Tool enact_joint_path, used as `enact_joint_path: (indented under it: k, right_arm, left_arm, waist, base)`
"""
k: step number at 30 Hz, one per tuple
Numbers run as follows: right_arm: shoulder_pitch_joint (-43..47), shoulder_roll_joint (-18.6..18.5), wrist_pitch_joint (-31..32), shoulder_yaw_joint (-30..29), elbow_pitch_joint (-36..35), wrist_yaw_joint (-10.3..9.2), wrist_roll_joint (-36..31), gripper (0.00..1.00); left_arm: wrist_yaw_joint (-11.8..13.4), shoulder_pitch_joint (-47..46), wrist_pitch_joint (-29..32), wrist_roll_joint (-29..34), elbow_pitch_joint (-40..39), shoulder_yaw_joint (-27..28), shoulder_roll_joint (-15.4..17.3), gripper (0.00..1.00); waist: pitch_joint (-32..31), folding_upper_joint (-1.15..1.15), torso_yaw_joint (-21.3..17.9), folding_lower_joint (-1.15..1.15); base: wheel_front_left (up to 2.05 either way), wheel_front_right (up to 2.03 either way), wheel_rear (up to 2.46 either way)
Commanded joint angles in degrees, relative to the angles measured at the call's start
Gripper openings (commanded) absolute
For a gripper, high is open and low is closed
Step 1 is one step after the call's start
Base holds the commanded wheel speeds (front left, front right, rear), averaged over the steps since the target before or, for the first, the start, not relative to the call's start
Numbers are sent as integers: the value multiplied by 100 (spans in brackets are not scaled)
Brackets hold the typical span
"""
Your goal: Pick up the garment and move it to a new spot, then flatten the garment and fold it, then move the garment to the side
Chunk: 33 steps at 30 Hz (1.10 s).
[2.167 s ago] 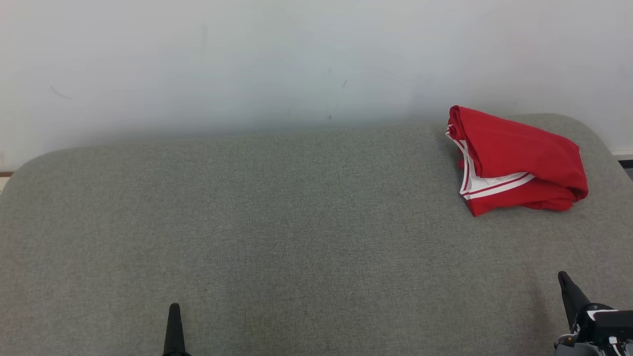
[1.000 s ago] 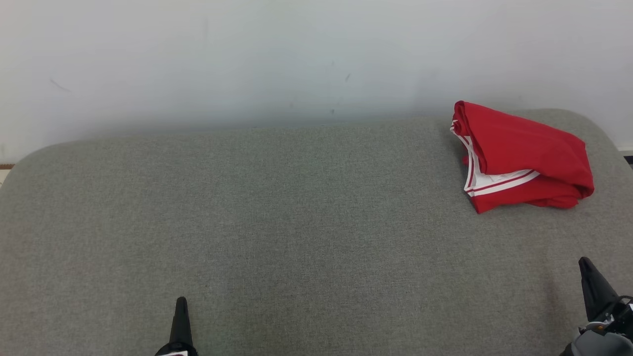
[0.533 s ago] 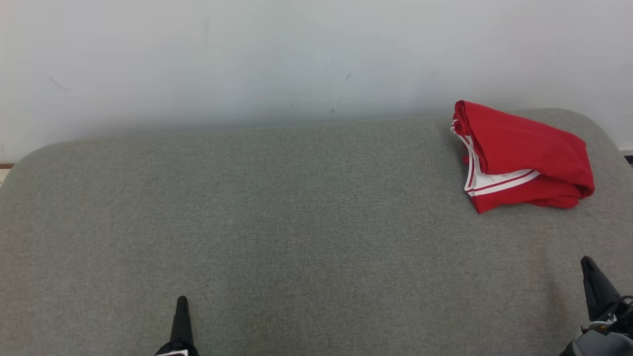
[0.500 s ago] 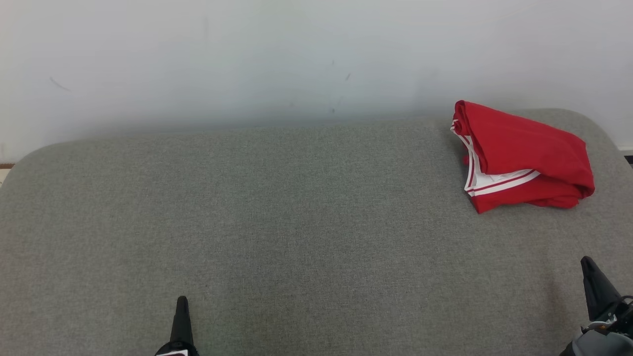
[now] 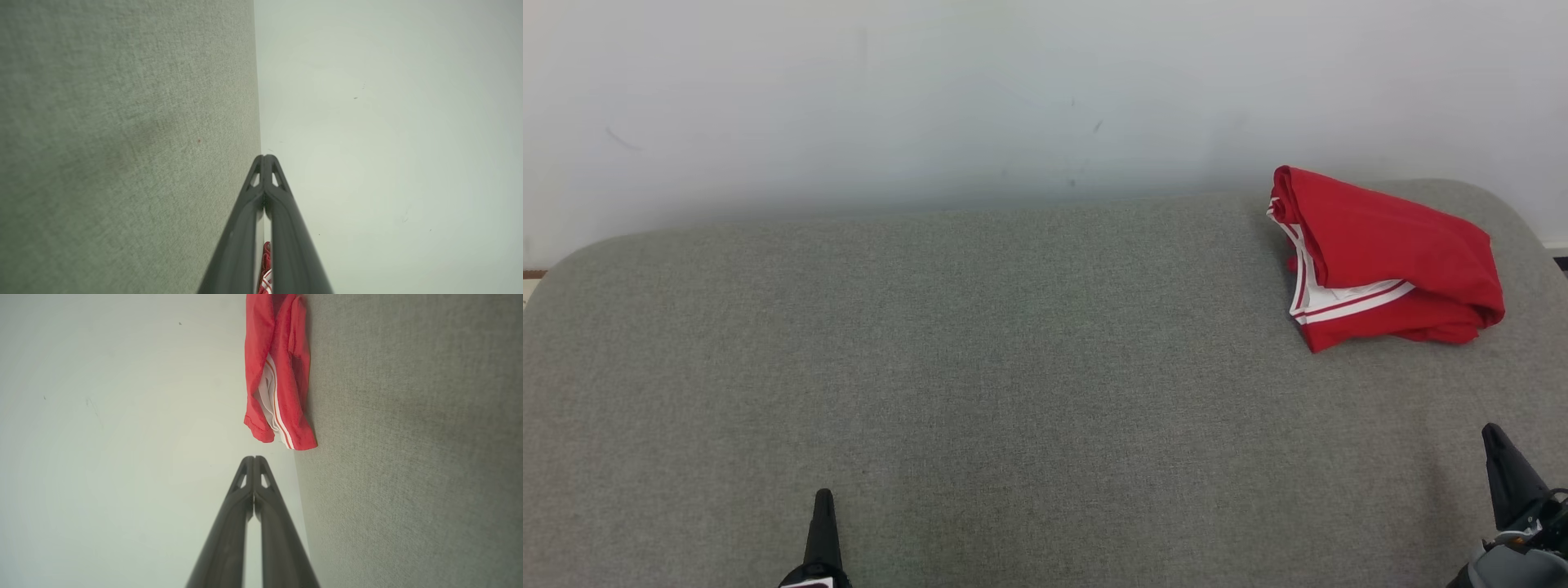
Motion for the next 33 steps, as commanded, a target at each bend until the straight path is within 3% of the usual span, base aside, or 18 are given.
enact_joint_path:
  k: [1, 33]
  right_arm:
    - [-32, -4, 9, -4, 9, 2, -8, 0]
    - [-35, 11, 29, -25, 8, 2, -29, 0]
  left_arm:
    - [-18, -18, -14, -47, 13, 1, 3, 0]
    - [-18, -14, -14, -47, 11, 1, 4, 0]
  waist:
    - [0, 0, 0, 0]
    - [0, 0, 0, 0]
  base:
    - [0, 0, 0]
    - [0, 0, 0]
